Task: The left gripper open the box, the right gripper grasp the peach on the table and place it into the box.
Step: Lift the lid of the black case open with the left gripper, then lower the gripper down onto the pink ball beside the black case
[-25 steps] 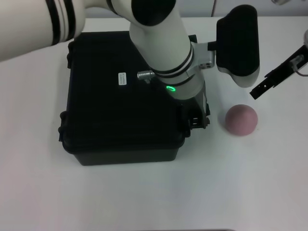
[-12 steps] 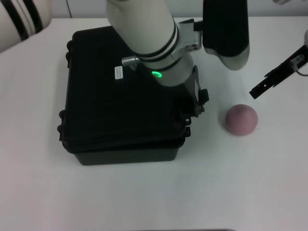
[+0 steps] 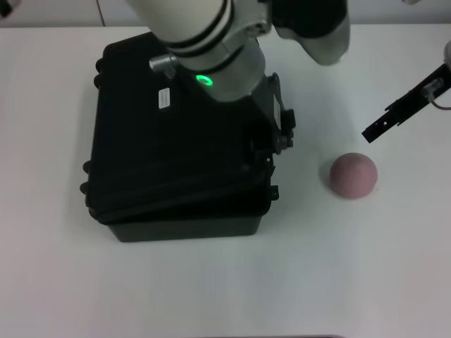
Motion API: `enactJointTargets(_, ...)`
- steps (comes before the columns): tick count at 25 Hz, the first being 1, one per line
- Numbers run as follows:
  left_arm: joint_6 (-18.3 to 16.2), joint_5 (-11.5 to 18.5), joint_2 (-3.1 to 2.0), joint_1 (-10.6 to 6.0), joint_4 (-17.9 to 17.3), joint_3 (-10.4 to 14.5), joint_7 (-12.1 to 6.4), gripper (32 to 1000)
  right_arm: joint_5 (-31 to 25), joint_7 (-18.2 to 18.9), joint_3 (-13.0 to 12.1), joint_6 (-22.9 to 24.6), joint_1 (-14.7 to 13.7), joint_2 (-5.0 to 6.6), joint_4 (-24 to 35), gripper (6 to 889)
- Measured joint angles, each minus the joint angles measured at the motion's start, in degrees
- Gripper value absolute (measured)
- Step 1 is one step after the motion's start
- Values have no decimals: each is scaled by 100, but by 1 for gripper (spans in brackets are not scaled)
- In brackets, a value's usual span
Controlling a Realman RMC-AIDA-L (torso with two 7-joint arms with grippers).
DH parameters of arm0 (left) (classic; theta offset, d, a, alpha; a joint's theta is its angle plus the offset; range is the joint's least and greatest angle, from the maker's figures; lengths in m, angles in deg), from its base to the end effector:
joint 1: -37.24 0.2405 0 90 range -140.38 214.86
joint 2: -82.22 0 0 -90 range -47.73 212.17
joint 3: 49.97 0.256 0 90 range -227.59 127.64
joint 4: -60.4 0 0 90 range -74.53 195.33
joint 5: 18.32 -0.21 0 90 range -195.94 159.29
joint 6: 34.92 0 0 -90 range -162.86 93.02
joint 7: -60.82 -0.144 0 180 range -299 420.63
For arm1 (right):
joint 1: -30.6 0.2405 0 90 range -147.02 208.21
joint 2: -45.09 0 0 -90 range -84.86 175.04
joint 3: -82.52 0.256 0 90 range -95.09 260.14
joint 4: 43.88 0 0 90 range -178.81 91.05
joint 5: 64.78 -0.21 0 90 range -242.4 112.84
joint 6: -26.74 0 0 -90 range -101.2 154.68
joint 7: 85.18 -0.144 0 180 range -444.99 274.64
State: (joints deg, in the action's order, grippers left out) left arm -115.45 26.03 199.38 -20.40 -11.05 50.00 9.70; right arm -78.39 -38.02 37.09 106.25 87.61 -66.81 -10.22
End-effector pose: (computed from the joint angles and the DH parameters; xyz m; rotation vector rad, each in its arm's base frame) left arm -0.0284 0.3609 -0.0704 -2.9241 0.2890 0.5419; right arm 0.2353 0.4269 0.0319 -2.4670 1.1674 -0.5597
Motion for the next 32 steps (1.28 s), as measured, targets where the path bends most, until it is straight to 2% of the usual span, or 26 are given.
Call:
enactJointTargets(5,-499,-88,-1,174,-540,-433,-98,93,-2,80,0,17,-7,-18,0,822)
enactJointTargets(12,-1279,-81,-2,213,-1244,-1168,-296,94,-2,200,-1,25,-72,-26,-1,822)
enactJointTargets(15,-1549,-28,0,256,-1389,-1542,-422,93,-1,215,-22,22,-76,-35,0,822)
enactJointTargets(19,-1800,-13,1,282,-1495,-1876,-506,92,-1,306,-43,1,-76,-91,1,821)
enactJointTargets(22,-1892,-13,1,313,-1555,-2038,-553,91,1,392,-48,0,-57,-166,-9,821)
enactJointTargets(26,-1903,-10,1,341,-1569,-2117,-572,92,20,507,-60,-61,-7,-276,-107,821)
enactJointTargets(32,-1908,-15,0,342,-1608,-2121,-574,92,62,519,-220,-375,57,-316,-498,819)
